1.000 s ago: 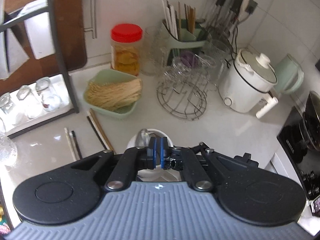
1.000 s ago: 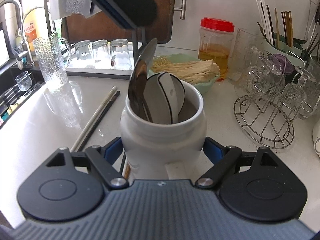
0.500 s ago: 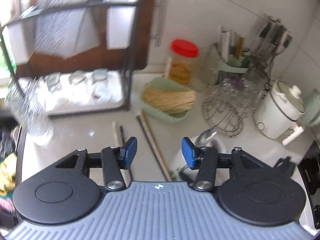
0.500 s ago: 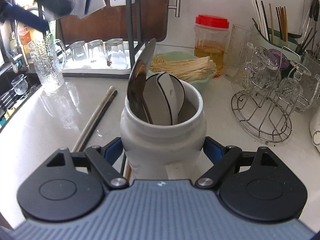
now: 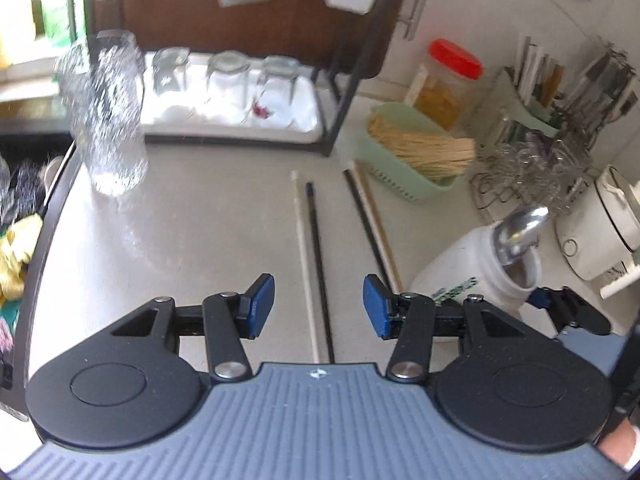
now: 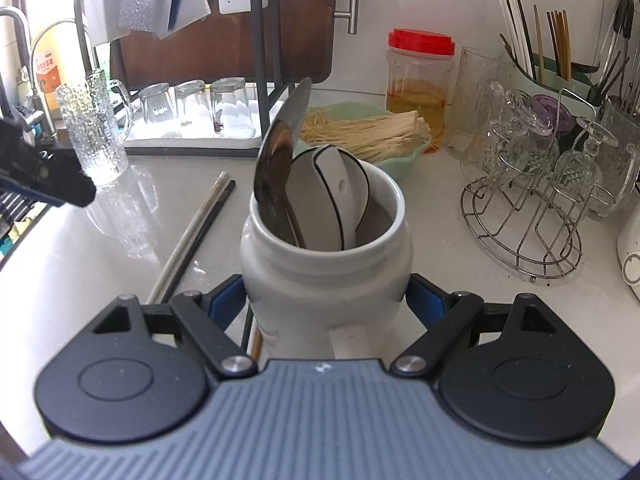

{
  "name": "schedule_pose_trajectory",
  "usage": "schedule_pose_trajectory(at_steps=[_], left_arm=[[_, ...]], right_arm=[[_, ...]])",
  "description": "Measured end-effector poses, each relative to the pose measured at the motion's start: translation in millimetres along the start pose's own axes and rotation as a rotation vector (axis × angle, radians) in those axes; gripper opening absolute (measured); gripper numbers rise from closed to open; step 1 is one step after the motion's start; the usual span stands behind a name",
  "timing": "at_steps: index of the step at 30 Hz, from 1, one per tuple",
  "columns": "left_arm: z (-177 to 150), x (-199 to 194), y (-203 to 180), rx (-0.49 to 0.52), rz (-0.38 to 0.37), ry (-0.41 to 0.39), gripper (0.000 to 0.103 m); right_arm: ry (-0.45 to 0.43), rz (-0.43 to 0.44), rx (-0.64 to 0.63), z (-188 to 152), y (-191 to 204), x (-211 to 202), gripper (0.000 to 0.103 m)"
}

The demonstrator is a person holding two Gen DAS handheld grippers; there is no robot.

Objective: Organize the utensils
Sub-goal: 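Move the left gripper back down to the white chopstick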

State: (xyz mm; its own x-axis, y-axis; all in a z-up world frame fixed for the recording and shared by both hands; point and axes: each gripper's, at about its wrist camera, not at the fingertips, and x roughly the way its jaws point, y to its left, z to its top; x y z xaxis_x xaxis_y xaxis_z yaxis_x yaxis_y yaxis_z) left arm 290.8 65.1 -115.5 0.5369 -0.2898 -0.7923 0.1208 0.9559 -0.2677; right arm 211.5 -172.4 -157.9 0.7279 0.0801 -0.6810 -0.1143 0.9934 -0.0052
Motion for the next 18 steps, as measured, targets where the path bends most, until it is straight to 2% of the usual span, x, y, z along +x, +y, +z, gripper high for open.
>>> schedule_pose_trajectory(at_steps=[5, 7, 9, 18], left_arm=[[-2.2, 32.2, 11.1, -0.033, -0.011, 0.032, 0.052], [-2.6, 46.4, 12.2, -0.035, -0.013, 0.045, 0.045], [-2.1, 57.5, 11.4, -0.027, -0.008, 0.047, 0.044], [7.2, 104.4, 8.5, 0.002, 0.053, 0.038, 0.029]], right_arm=[[0.015, 0.009, -0.006, 1.5, -1.5, -0.1, 0.089], [0.017, 0.011, -0.010, 1.1, -1.7, -0.5, 0.089], [0.022, 0.012, -0.015, 1.4, -1.8, -0.7, 0.089], [0.024, 0.005, -0.018, 0.0, -0.8, -1.8, 0.089]])
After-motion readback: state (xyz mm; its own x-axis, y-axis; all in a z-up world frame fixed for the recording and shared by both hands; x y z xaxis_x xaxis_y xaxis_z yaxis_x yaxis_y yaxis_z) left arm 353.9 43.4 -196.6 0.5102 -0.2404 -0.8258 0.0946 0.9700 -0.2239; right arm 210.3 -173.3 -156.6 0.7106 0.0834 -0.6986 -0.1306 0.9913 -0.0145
